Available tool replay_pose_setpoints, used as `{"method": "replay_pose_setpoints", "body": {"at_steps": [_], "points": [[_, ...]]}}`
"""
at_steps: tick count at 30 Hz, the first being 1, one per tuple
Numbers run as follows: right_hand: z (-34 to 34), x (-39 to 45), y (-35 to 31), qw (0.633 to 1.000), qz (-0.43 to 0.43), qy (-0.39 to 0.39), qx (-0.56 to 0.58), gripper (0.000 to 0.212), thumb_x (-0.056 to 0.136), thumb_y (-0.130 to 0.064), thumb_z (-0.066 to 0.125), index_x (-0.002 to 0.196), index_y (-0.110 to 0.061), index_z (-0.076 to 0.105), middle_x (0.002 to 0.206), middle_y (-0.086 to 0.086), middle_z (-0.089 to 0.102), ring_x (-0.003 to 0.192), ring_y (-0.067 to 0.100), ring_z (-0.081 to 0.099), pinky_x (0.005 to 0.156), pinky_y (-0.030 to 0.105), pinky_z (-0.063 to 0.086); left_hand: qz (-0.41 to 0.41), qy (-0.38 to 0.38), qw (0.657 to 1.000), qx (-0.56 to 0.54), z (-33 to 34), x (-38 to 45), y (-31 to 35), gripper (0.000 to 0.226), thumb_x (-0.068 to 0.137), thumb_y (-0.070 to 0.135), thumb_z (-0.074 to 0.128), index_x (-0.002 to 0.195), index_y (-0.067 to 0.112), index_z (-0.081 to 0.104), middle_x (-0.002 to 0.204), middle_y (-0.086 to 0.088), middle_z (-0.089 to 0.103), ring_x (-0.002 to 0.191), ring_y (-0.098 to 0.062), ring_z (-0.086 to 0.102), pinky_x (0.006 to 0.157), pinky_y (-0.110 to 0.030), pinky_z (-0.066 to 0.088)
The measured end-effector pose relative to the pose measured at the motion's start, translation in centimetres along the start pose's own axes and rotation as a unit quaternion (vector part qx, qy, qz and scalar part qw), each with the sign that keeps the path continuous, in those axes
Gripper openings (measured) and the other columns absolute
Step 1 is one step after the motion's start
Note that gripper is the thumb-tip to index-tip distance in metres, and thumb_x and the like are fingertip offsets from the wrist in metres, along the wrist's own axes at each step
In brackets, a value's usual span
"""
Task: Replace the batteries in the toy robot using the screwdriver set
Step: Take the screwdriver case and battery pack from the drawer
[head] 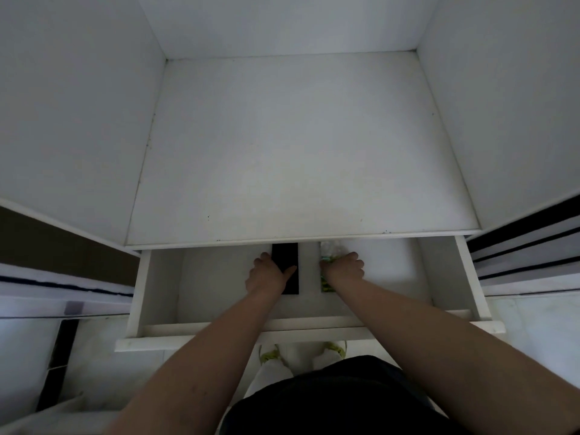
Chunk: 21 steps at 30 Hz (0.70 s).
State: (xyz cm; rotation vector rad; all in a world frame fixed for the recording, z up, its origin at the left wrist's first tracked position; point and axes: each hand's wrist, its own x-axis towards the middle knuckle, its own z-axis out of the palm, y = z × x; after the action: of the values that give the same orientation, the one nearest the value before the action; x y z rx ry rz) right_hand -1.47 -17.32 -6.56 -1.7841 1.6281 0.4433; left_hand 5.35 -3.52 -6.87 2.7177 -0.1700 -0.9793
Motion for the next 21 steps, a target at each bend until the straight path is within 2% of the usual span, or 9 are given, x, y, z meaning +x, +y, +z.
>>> {"method": "replay_pose_setpoints", "body": {"at_steps": [3,10,16,18,21], "points": [[0.53,0.16,-0.42,1.0,0.017,0.006,-0.002,0.06,0.085,-0.035,0.065,0.129,-0.007,0.036,0.136,0.014,0.041,0.126,0.028,0.043,0.107,0.038,0.036,-0.014,-0.024,1.0,0.001,0.05,0.2,0.38,0.086,0.082,0.059,0.065,0.14,0.007,0.03,0.136,-0.013,0.045,0.121,-0.031,0.05,0.094,-0.042,0.047],[0.35,0.3,0.1,1.0,0.015,0.0,-0.003,0.068,0.081,-0.04,0.07,0.13,-0.005,0.038,0.135,0.015,0.043,0.125,0.03,0.044,0.105,0.039,0.037,-0.053,-0.092,0.994,-0.015,0.01,0.6,0.76,0.1,0.076,0.053,0.075,0.145,0.004,0.021,0.139,-0.012,0.049,0.122,-0.027,0.054,0.094,-0.039,0.05],[0.35,-0.04,-0.12,1.0,0.012,0.014,-0.009,0.072,0.077,-0.042,0.074,0.128,-0.006,0.039,0.133,0.014,0.042,0.123,0.03,0.046,0.101,0.04,0.041,-0.044,-0.1,0.994,0.011,-0.2,0.42,0.7,0.098,0.072,0.059,0.075,0.141,0.005,0.031,0.14,-0.012,0.043,0.126,-0.027,0.048,0.1,-0.038,0.046],[0.44,-0.14,-0.01,1.0,-0.003,0.021,-0.005,0.07,0.077,-0.041,0.074,0.127,-0.006,0.039,0.132,0.014,0.045,0.123,0.031,0.046,0.101,0.041,0.041,-0.039,-0.108,0.993,-0.006,-0.23,0.31,0.79,0.094,0.075,0.053,0.076,0.14,0.004,0.03,0.141,-0.013,0.04,0.127,-0.027,0.047,0.101,-0.037,0.045],[0.48,-0.39,0.4,0.999,-0.049,-0.002,0.016,0.061,0.08,-0.037,0.071,0.12,-0.006,0.036,0.123,0.014,0.056,0.114,0.032,0.054,0.094,0.042,0.047,-0.011,-0.115,0.993,-0.039,-0.33,-0.03,1.03,0.079,0.08,0.037,0.076,0.136,0.003,0.033,0.139,-0.015,0.047,0.124,-0.029,0.051,0.094,-0.035,0.046]]}}
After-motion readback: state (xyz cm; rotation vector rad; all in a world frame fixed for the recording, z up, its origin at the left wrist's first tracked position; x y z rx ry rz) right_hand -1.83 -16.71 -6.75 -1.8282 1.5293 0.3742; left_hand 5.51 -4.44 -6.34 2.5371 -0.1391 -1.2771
